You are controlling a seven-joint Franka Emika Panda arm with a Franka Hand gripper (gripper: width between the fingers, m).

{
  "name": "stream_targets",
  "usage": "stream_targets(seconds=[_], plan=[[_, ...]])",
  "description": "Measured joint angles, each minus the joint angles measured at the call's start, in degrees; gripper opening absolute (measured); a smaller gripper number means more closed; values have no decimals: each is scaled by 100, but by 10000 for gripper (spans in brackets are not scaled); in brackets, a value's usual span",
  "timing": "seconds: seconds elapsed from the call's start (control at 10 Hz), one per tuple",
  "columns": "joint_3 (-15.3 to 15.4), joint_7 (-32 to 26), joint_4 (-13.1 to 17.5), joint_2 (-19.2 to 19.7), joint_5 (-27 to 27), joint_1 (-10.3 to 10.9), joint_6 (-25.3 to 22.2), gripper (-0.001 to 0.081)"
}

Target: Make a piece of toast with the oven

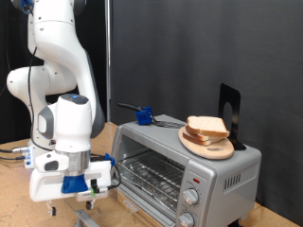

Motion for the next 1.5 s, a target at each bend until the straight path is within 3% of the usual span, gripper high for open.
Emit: stream_targets(seconds=[0.1, 0.2, 0.4, 0.5, 0.7, 0.9, 1.5], plan=[[472, -1093, -57, -202, 962, -383, -174, 800], [725, -2010, -85, -461, 1740, -604, -518, 800], [814, -3050, -208, -1005, 2603, -700, -1090, 800], [808, -2889, -208, -976, 2470, -700, -1043, 800], [791, -3569, -177, -1057, 3100, -704, -1391, 800], [656, -4222, -82, -1457, 3721, -740, -2152, 800], [114, -4273, 469, -2540, 3998, -842, -4216, 800]])
